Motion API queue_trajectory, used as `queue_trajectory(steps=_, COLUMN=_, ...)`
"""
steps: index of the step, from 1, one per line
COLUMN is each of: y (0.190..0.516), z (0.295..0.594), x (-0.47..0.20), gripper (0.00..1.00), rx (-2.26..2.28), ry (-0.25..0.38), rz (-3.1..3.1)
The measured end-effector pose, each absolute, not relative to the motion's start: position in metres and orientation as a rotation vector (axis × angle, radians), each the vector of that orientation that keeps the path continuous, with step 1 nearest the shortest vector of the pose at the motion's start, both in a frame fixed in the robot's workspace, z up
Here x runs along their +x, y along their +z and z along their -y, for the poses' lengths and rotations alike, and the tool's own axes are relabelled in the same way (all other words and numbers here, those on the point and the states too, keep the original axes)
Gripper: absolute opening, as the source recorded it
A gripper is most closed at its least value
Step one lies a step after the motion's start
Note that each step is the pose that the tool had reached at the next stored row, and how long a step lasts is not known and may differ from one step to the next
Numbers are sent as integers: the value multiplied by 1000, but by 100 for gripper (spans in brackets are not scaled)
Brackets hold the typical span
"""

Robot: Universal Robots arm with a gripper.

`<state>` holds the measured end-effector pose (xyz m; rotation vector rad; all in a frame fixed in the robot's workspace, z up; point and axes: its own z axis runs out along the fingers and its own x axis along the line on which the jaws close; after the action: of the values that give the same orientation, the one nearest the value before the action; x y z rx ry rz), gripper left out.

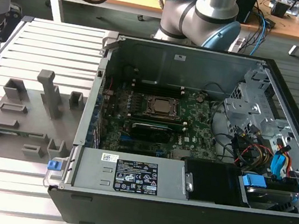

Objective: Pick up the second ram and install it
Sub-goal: 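Pick up the second ram and move it above second insertion slot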

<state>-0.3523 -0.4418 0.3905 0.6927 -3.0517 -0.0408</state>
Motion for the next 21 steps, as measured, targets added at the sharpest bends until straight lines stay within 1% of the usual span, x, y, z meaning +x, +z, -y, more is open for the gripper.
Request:
queue_trajectory(steps=13, y=390, z=442, x=-352, gripper=11, rx=989, ry=-39, rz=2966)
queue_trajectory(steps=21, y=390, z=442, x=-352, gripper=11, rx=1074, ry=-38, rz=2936)
